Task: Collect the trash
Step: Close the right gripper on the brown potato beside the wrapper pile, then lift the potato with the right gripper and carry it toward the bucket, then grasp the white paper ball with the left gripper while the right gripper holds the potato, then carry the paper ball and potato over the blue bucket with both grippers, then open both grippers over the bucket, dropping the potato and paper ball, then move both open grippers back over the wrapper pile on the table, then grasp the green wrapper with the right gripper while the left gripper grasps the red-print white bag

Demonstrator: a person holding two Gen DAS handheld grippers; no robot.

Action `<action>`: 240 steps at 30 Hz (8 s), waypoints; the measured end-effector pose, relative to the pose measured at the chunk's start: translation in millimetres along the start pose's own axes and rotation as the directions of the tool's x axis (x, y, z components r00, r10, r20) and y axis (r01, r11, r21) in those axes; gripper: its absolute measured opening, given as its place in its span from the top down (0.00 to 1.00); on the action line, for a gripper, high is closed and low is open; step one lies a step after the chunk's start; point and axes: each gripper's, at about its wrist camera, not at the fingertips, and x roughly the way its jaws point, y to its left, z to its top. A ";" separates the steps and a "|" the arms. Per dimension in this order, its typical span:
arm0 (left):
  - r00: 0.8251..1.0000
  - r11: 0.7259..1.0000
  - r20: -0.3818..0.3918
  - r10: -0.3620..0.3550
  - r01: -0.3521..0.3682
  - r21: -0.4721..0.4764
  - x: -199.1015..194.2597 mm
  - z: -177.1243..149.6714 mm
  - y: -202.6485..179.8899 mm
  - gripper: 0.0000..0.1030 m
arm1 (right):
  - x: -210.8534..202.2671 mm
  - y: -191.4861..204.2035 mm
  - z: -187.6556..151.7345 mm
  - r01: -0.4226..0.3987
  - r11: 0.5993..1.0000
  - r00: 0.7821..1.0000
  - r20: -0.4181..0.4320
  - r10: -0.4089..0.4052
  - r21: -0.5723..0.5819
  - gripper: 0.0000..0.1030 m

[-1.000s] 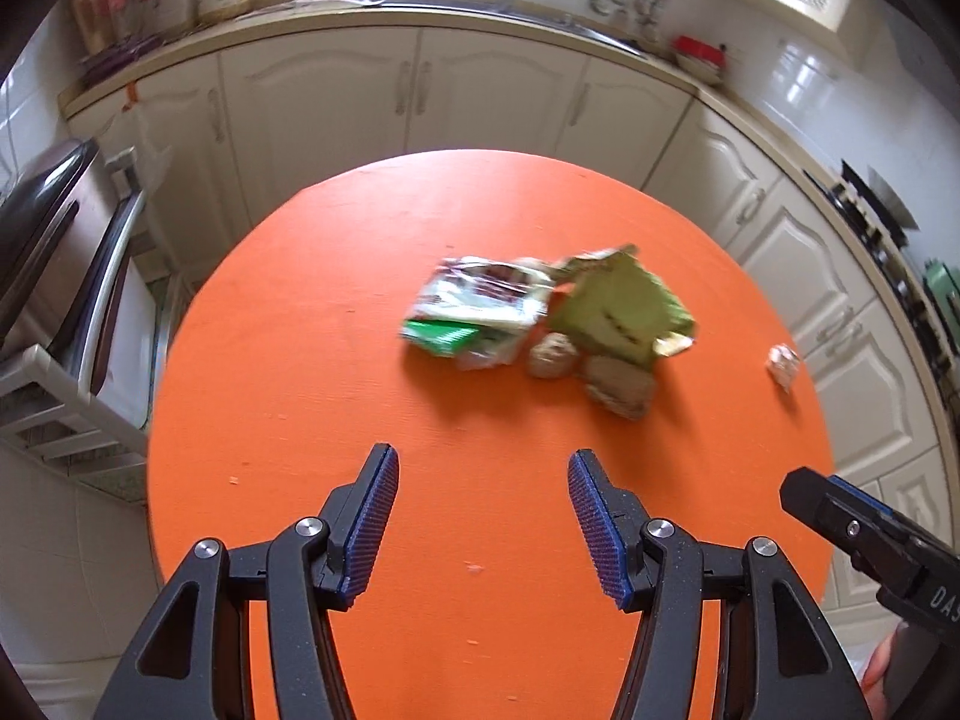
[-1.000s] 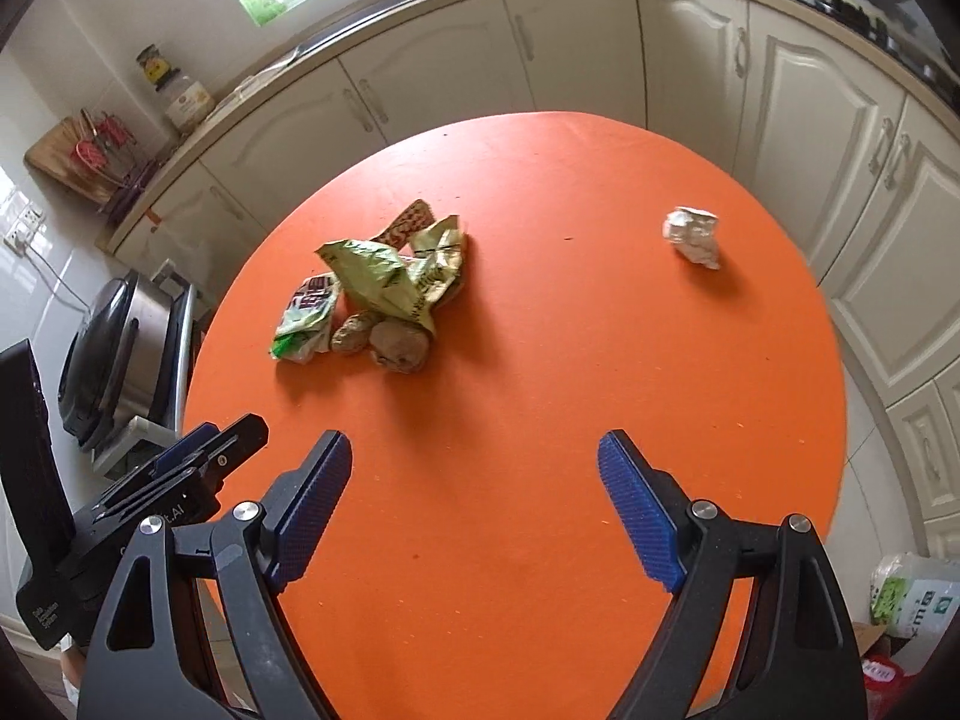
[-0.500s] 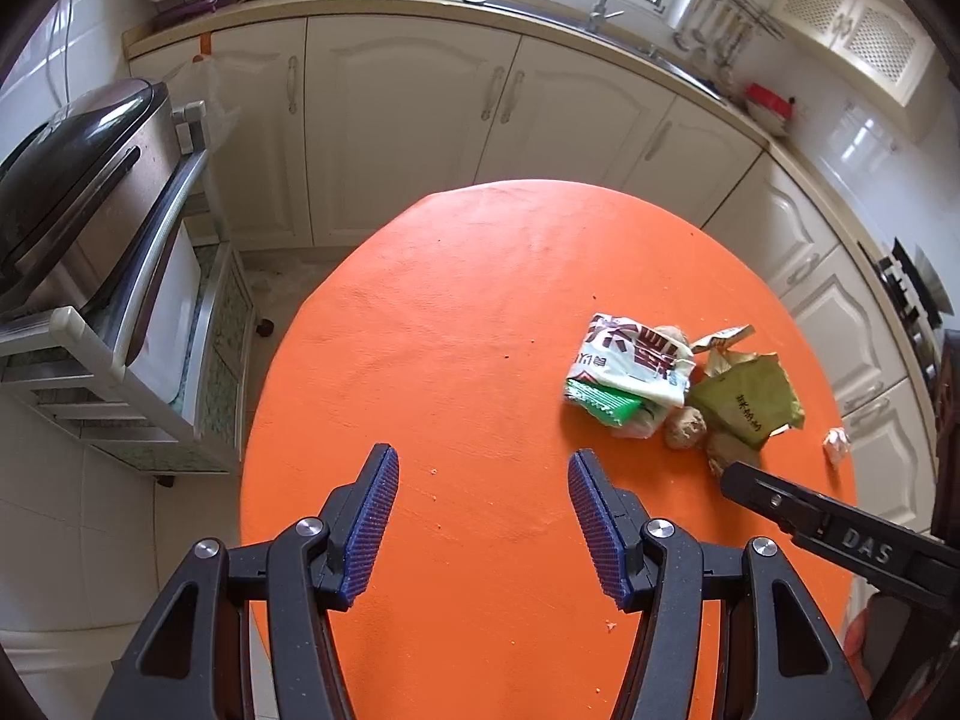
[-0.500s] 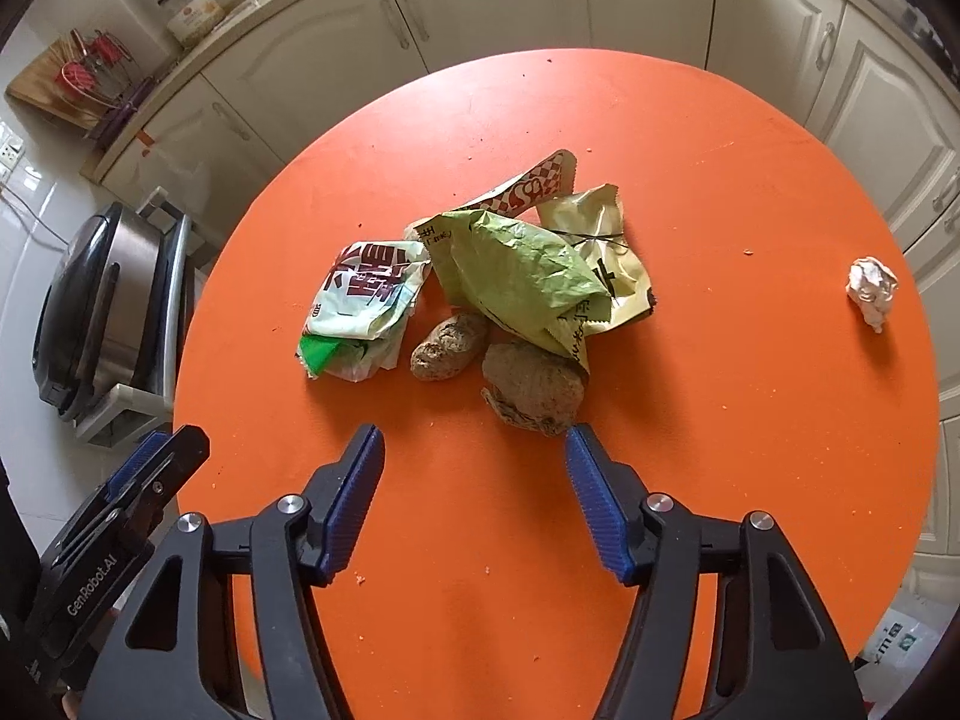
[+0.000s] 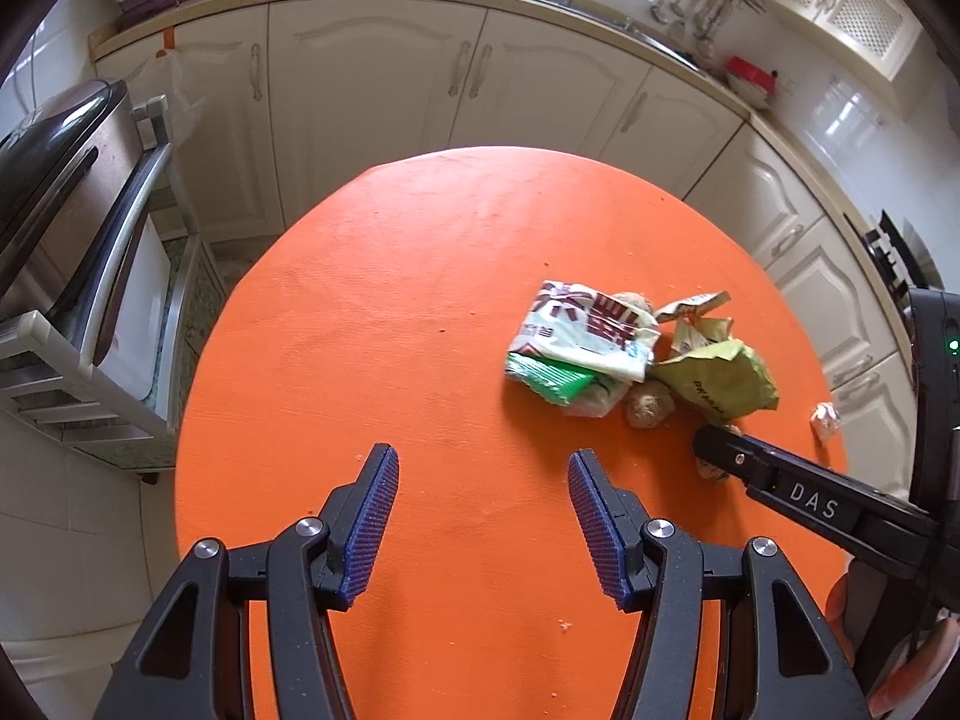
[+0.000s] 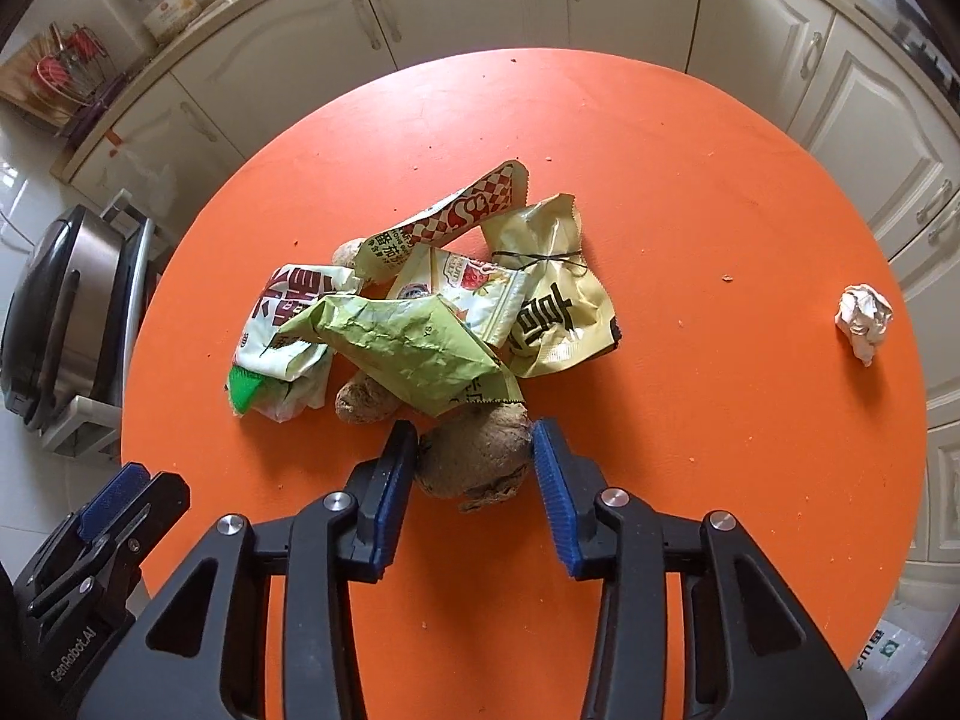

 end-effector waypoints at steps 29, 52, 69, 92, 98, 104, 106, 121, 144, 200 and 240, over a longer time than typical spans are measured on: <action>0.997 0.983 -0.040 -0.068 0.073 0.166 8.2 -36.0 -94.7 0.47 | -30.7 -79.6 -68.7 0.044 0.999 0.998 0.042 -0.044 -0.010 0.55; 0.994 0.903 -0.098 -0.055 0.091 0.419 33.0 -18.2 -274.1 0.47 | -105.4 -239.6 -75.6 -0.036 0.962 0.973 0.231 -0.029 0.271 0.69; 0.980 0.891 -0.188 0.060 0.032 0.453 171.3 16.7 -367.0 0.53 | -78.5 -335.3 -43.0 -0.077 0.930 0.974 0.227 -0.007 0.359 0.69; 0.983 0.771 -0.182 -0.036 0.143 0.621 142.7 -59.2 -444.9 0.75 | -109.2 -375.3 -108.5 -0.075 0.883 0.966 0.253 -0.051 0.462 0.69; 0.976 0.699 -0.214 -0.042 0.182 0.692 144.7 -92.2 -483.1 0.75 | -127.3 -407.8 -144.3 -0.052 0.840 0.961 0.256 -0.105 0.540 0.69; 0.967 0.643 -0.253 -0.037 0.217 0.735 164.5 -112.5 -518.5 0.74 | -135.1 -439.2 -179.4 -0.036 0.789 0.959 0.242 -0.145 0.614 0.69; 0.966 0.622 -0.255 -0.030 0.218 0.752 172.3 -117.9 -529.2 0.72 | -134.4 -448.2 -190.1 -0.034 0.772 0.960 0.235 -0.151 0.635 0.69; 0.966 0.578 -0.255 0.032 0.190 0.794 210.5 -146.5 -563.8 0.46 | -111.8 -472.5 -214.3 -0.032 0.728 0.974 0.184 -0.130 0.684 0.68; 0.980 0.634 -0.196 0.020 0.139 0.761 178.2 -127.3 -512.3 0.46 | -120.7 -446.1 -193.6 0.012 0.740 0.974 0.158 -0.159 0.673 0.20; 0.995 0.994 -0.041 0.091 -0.088 0.063 -23.7 14.7 -7.9 0.43 | -56.5 16.1 -3.0 -0.015 0.996 0.994 0.103 0.024 -0.087 0.04; 0.982 0.986 -0.181 0.060 -0.030 0.162 141.4 106.0 -69.1 0.31 | -20.7 -78.3 38.2 -0.051 0.994 0.999 0.022 0.049 0.096 0.79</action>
